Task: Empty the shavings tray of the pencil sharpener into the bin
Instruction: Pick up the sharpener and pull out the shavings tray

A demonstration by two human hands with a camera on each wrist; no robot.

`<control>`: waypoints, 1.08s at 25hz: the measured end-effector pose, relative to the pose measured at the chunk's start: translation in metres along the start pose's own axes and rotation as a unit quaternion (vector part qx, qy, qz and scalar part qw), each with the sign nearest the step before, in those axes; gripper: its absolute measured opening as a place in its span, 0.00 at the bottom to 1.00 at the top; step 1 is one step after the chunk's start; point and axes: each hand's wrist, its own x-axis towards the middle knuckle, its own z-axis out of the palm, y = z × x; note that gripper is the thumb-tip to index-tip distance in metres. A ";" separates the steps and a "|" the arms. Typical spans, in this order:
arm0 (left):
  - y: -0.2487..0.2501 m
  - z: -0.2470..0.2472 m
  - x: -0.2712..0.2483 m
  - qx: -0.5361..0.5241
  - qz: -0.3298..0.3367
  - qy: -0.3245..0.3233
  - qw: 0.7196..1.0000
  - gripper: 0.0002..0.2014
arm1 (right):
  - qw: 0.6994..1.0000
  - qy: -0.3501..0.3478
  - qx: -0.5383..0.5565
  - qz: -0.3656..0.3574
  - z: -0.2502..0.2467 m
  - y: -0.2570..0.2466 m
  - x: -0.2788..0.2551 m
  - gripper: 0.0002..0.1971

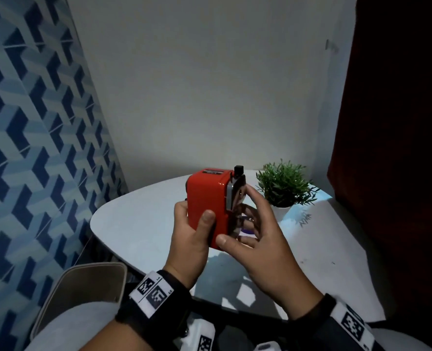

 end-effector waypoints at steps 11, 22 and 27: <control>-0.023 0.005 0.033 -0.043 -0.020 0.063 0.997 0.55 | 0.996 0.057 0.029 0.066 0.017 0.036 0.026 0.42; -0.032 -0.010 0.040 -0.017 0.010 0.090 0.996 0.62 | 0.988 0.061 0.128 0.067 0.025 0.036 0.031 0.26; -0.034 -0.013 0.042 -0.033 0.009 0.080 0.996 0.52 | 0.987 0.057 0.135 0.068 0.018 0.032 0.027 0.24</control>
